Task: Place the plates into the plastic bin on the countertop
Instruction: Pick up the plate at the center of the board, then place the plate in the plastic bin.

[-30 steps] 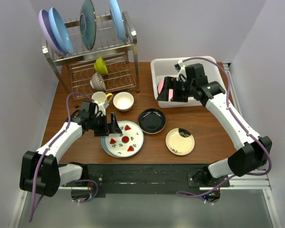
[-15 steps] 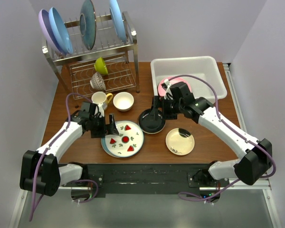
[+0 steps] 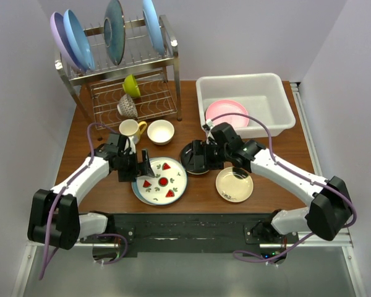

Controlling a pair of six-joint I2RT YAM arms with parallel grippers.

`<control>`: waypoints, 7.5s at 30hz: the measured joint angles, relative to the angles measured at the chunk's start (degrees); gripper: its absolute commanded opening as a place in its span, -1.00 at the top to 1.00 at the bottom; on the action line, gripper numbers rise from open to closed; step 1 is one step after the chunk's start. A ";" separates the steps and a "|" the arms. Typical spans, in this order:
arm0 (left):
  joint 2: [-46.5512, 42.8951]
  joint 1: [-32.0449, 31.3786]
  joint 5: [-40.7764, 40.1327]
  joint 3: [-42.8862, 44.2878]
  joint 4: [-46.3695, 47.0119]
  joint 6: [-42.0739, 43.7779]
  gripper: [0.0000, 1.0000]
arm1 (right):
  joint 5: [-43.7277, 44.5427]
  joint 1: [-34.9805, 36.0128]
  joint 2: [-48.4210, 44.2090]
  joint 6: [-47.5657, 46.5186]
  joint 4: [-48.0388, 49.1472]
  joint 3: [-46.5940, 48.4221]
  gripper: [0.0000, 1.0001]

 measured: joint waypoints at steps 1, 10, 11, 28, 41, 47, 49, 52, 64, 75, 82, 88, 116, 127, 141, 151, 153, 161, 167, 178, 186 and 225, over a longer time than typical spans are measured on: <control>0.28 0.00 0.11 -0.13 0.20 -0.33 -0.93 | 0.04 0.28 0.02 0.42 0.66 -0.72 -0.68; 1.97 0.00 1.73 -1.01 2.23 -0.85 -0.87 | -0.92 1.73 0.92 5.44 12.22 -10.12 -0.67; 2.14 0.00 1.86 -1.03 2.40 -0.85 -0.86 | -1.33 1.75 0.96 6.03 14.03 -11.45 -0.66; 2.69 0.00 3.23 -1.81 4.28 -0.79 -0.69 | -3.26 2.47 11.23 12.92 39.87 -22.95 -0.50; 2.73 0.00 5.20 -2.38 4.98 -0.59 -0.66 | -5.01 3.43 18.05 16.96 55.15 -24.63 -0.40; 2.78 0.00 6.08 -2.56 5.09 -0.37 -0.66 | -6.10 3.74 20.06 18.10 59.39 -25.00 -0.33; 2.80 0.00 6.12 -2.56 5.27 -0.37 -0.66 | -6.34 3.87 20.63 18.73 60.98 -25.31 -0.27; 2.89 0.00 6.14 -2.56 5.40 -0.37 -0.65 | -6.51 3.93 21.22 19.61 62.93 -25.97 -0.18; 3.43 0.00 6.67 -2.56 5.84 -0.37 -0.65 | -6.27 4.13 17.68 20.24 59.63 -26.80 0.00; 3.80 -0.02 6.86 -2.56 5.84 -0.20 -0.65 | -5.75 5.09 11.23 17.11 51.60 -23.54 0.06; 3.82 0.00 6.67 -2.56 5.77 0.28 -0.65 | -5.77 5.20 15.41 17.53 52.37 -23.56 0.24; 3.82 0.11 6.08 -2.56 5.68 1.11 -0.65 | -5.86 5.20 17.00 18.47 54.69 -23.69 0.36; 3.67 0.13 5.55 -2.54 5.73 1.36 -0.74 | -8.66 6.34 19.89 21.03 62.05 -23.67 1.00; 2.69 0.02 8.37 -2.64 5.73 1.81 -0.90 | -6.32 7.30 15.37 18.01 56.26 -23.56 1.00; -0.44 -0.37 13.16 -0.28 5.73 3.45 -1.00 | -4.46 7.89 6.29 11.26 44.22 -21.42 1.00; -3.61 -0.44 14.47 2.60 7.43 3.72 -1.00 | -4.50 8.94 -0.61 8.00 35.15 -21.31 1.00; -4.13 -0.44 14.23 3.06 7.41 3.72 -1.00 | -4.39 8.94 -2.78 7.41 33.18 -21.31 1.00; -6.14 -0.39 11.96 4.55 7.39 3.65 -1.00 | -2.82 8.94 -10.51 5.70 27.08 -21.31 1.00; -9.29 -0.22 10.45 4.66 7.48 3.61 -1.00 | 0.42 8.94 -14.62 3.45 20.68 -21.31 1.00; -10.43 0.17 9.99 5.53 7.54 3.63 -1.00 | 9.73 8.94 -19.47 -1.86 6.14 -17.42 1.00; -10.25 0.17 10.10 5.53 7.58 3.61 -1.00 | 17.44 8.31 -21.38 -2.82 0.85 -12.31 1.00; -8.90 0.20 12.13 1.79 9.22 3.63 -1.00 | 2.08 -24.11 -1.27 -2.54 6.21 8.00 1.00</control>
